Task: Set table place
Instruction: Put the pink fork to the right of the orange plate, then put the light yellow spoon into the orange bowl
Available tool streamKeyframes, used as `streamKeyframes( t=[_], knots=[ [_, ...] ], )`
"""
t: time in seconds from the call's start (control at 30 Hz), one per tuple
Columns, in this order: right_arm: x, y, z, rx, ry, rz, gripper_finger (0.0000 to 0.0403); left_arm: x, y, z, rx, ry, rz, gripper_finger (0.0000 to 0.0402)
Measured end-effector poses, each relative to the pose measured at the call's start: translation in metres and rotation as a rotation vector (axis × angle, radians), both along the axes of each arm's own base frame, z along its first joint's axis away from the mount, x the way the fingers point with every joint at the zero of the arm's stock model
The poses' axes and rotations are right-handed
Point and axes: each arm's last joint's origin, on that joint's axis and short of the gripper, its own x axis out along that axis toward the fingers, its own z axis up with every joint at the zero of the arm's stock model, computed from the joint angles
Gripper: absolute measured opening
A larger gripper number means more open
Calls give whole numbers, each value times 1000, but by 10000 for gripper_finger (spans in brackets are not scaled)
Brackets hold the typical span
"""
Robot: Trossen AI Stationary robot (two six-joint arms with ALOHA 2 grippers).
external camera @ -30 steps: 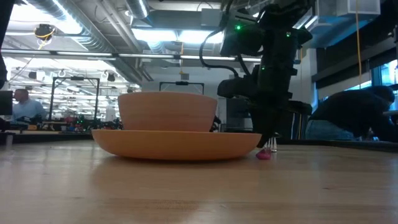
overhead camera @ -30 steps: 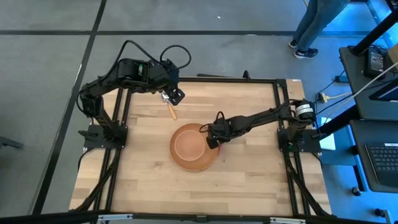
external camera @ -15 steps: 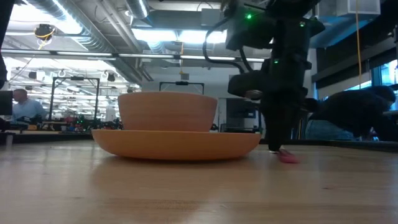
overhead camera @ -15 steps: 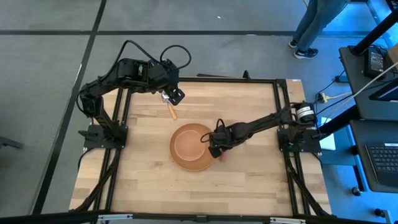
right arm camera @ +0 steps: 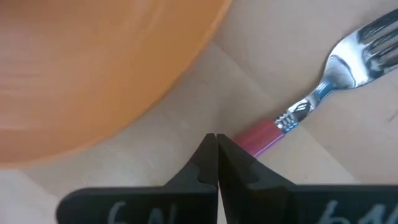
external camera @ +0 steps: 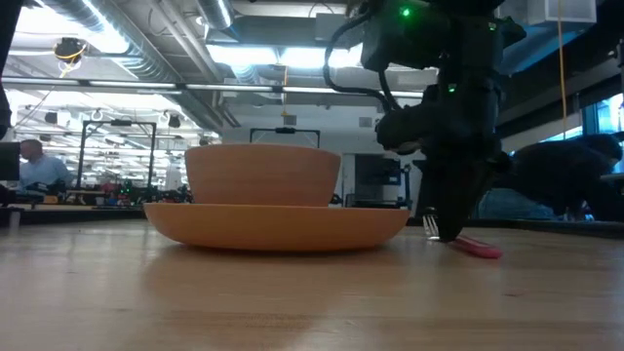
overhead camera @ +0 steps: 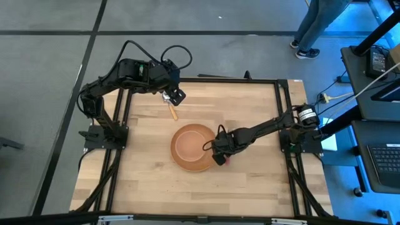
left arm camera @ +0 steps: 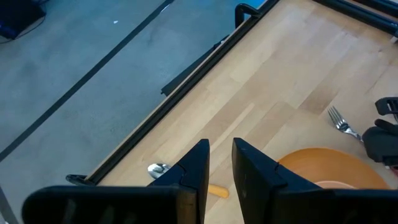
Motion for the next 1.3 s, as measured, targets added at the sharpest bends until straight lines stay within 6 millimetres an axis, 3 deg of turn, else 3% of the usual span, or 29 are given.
streamKeyframes(
  t=[0.87,0.97,1.07,1.3],
  knots=[
    [0,9,11,0,38,26,0,0,0,0,3,4,-5,63],
    [10,11,31,-8,13,86,1,0,0,0,3,4,-4,63],
    [20,11,62,-82,3,130,5,-1,4,0,-28,-32,52,63],
    [27,4,170,-370,-74,188,9,-3,13,-1,-249,-177,213,63]
  ],
)
